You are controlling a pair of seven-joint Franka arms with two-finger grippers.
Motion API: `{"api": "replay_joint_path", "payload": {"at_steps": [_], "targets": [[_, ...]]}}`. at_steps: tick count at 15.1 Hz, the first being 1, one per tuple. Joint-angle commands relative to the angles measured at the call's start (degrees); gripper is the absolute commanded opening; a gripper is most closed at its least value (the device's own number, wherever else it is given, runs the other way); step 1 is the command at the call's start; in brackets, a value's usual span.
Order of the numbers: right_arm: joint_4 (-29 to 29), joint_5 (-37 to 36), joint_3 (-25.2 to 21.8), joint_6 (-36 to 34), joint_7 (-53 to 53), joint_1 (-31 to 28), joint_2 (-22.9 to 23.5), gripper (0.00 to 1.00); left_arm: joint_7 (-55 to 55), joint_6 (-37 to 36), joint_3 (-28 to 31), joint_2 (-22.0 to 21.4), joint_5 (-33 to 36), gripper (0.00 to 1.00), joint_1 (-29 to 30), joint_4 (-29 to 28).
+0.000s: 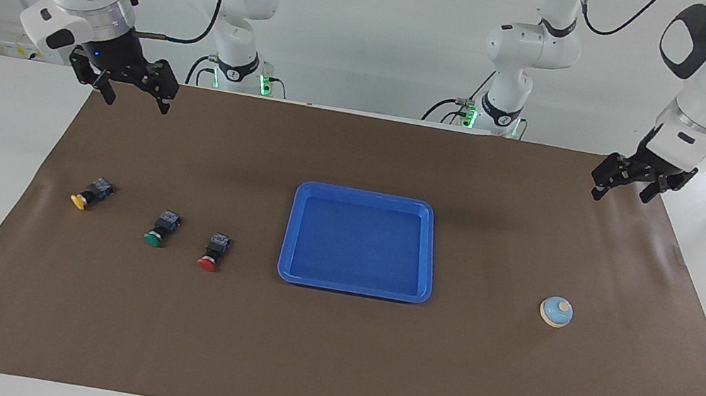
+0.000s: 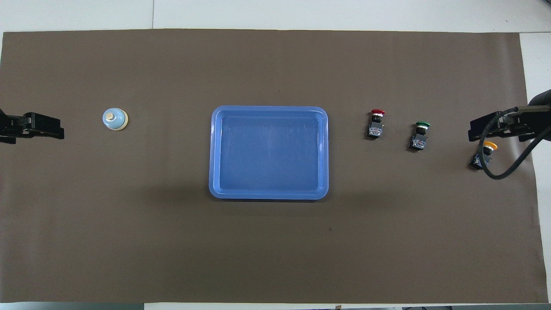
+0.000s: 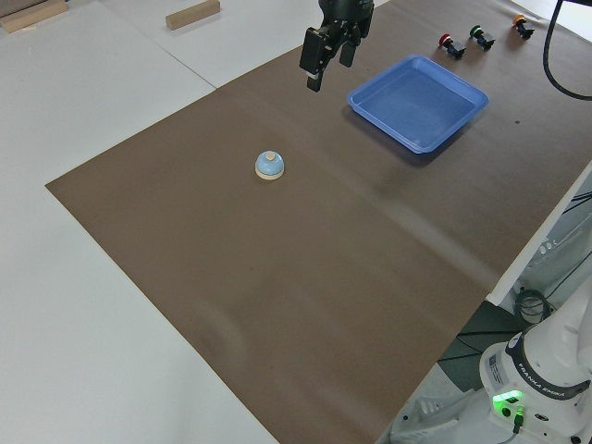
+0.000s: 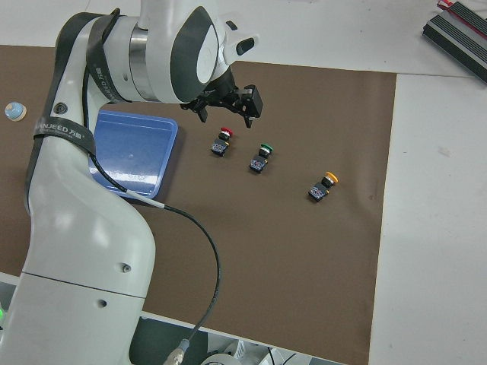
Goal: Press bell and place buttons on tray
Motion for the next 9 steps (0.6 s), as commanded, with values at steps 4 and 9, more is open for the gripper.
{"api": "replay_joint_path", "payload": {"at_steps": [4, 9], "targets": [[-0.6, -0.5, 0.5, -0.5, 0.8, -0.7, -1.0, 1.0, 0.0, -1.2, 0.3, -1.1, -2.7, 1.0, -2.5, -0.8], [-0.6, -0.5, 0.5, -0.5, 0.8, -0.7, -1.0, 1.0, 0.1, -4.7, 0.3, -0.8, -2.7, 1.0, -2.7, 0.5]]}}
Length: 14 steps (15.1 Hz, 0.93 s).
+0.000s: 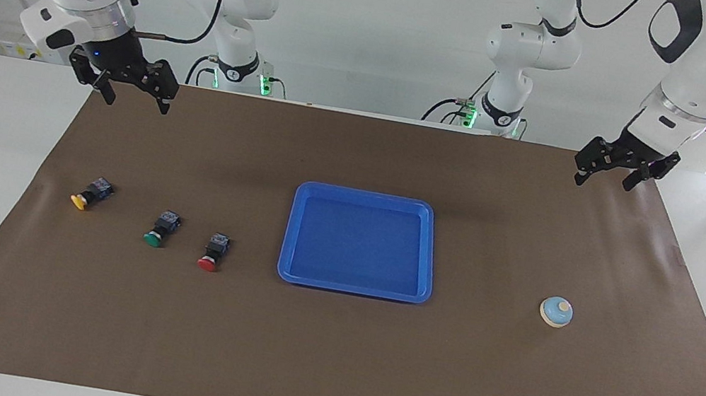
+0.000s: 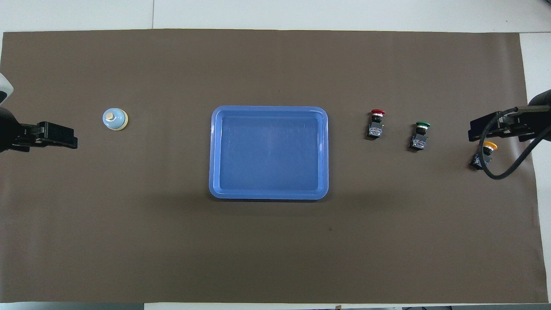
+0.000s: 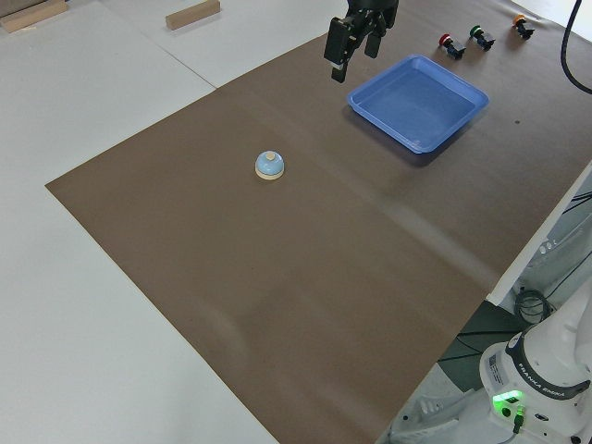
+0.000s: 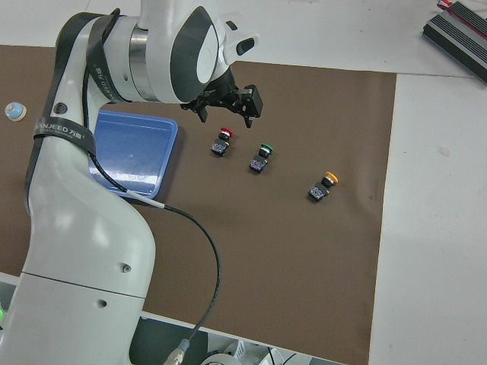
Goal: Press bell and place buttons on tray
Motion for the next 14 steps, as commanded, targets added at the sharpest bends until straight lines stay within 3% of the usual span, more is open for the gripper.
{"api": "replay_joint_path", "payload": {"at_steps": [1, 14], "targets": [[-0.6, -0.5, 0.5, -0.5, 0.8, -0.7, -0.9, 1.0, 0.2, -2.3, 0.5, -0.1, -0.7, 1.0, -0.4, 0.4], [-0.6, -0.5, 0.5, -0.6, 0.7, -0.6, -1.0, 1.0, 0.2, -2.9, 0.7, -0.3, -0.4, 1.0, 0.3, 0.0]]}}
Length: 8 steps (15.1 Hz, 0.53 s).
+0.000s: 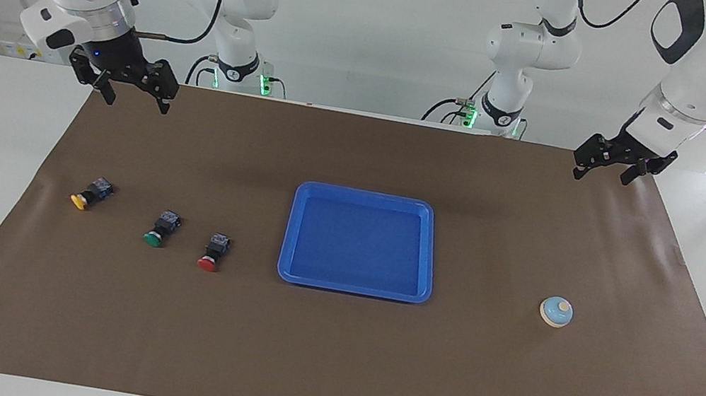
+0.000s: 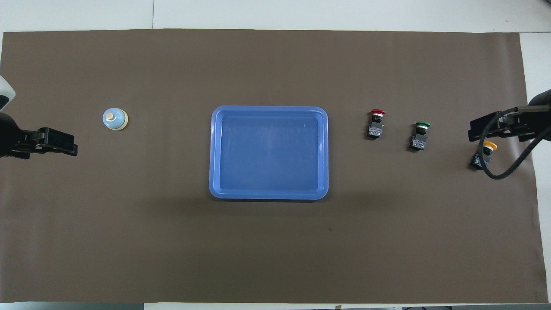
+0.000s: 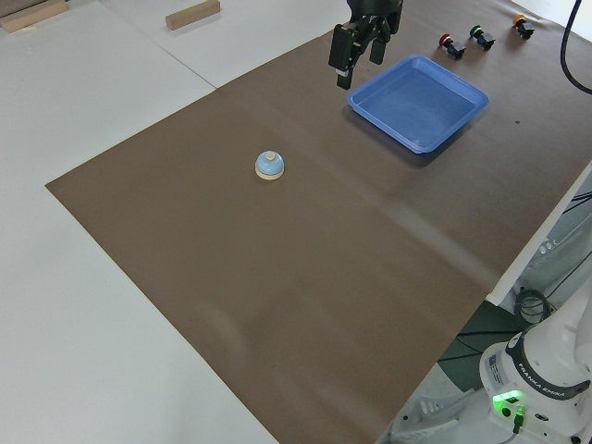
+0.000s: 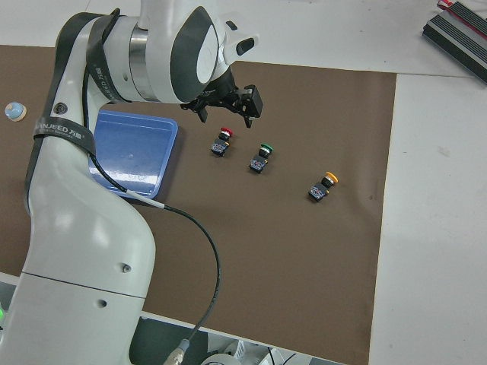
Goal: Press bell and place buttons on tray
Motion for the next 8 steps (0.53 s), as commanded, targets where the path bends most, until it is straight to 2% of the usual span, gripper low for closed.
{"api": "replay_joint_path", "payload": {"at_steps": [1, 8], "targets": [[-0.6, -0.5, 0.5, -1.6, 0.7, -0.5, -1.0, 1.0, 0.2, -0.6, 0.3, -0.5, -0.4, 1.0, 0.2, 0.0], [-0.7, -0.5, 0.5, -3.2, 0.6, -0.3, -1.1, 1.0, 0.0, -0.4, 0.4, -0.8, -0.4, 1.0, 0.3, 0.1]]}}
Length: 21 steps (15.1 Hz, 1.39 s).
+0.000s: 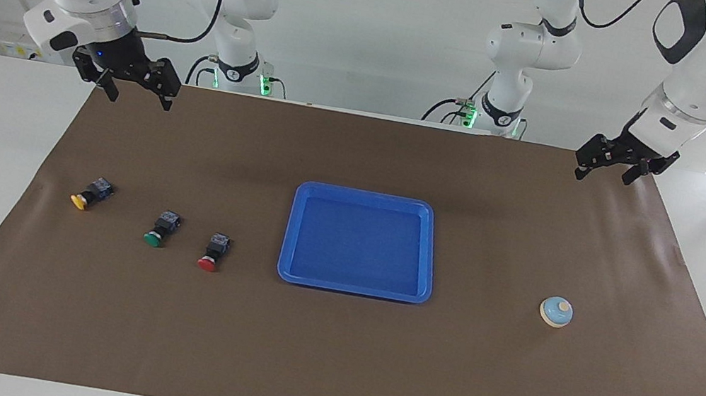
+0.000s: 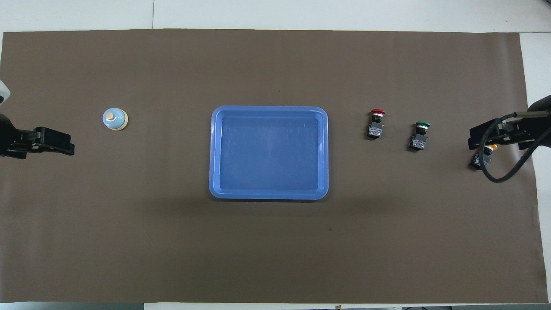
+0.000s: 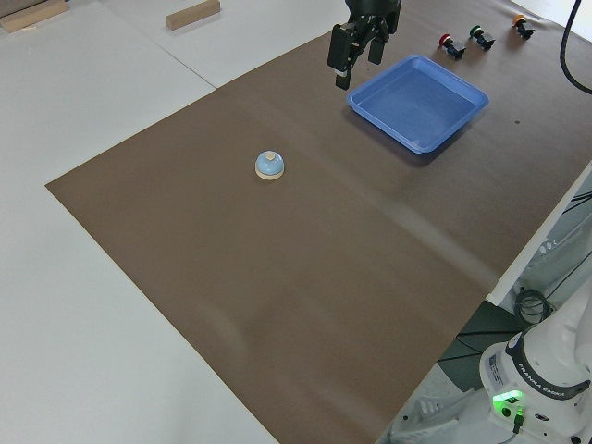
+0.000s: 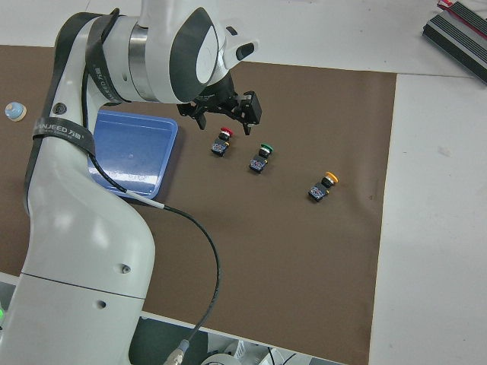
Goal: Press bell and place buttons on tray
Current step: 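Reach the right gripper to the red-topped button and grasp it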
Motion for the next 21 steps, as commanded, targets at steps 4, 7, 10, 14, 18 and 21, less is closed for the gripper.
{"api": "replay_joint_path", "payload": {"at_steps": [4, 7, 10, 14, 18, 21], "targets": [[-6.5, -0.3, 0.8, 7.0, 1.2, 0.1, -2.8, 1.0, 0.0, -0.4, 0.1, -0.7, -0.4, 1.0, 0.2, -0.1], [-9.2, -0.1, 0.8, 11.1, 4.7, 1.8, -2.0, 1.0, 0.0, -0.4, 0.0, -0.7, -0.4, 1.0, 0.2, -0.1], [-9.2, 0.0, 0.8, 15.9, 9.1, 4.6, 3.3, 1.0, 0.0, -0.4, 0.1, -0.7, -0.4, 1.0, 0.2, -0.1], [-14.4, 0.0, 0.8, 28.9, 14.4, 8.2, 8.6, 1.0, 0.0, -0.5, 0.0, -0.7, -0.4, 1.0, 0.2, -0.1], [-20.2, 0.0, 0.8, 39.7, 17.0, 9.6, 10.8, 1.0, 0.0, -0.4, 0.0, -0.7, -0.4, 1.0, 0.2, -0.1], [-20.0, 0.0, 0.8, 44.3, 17.0, 9.3, 14.5, 1.0, 0.0, -0.4, 0.0, -0.7, -0.4, 1.0, 0.2, -0.1]]}}
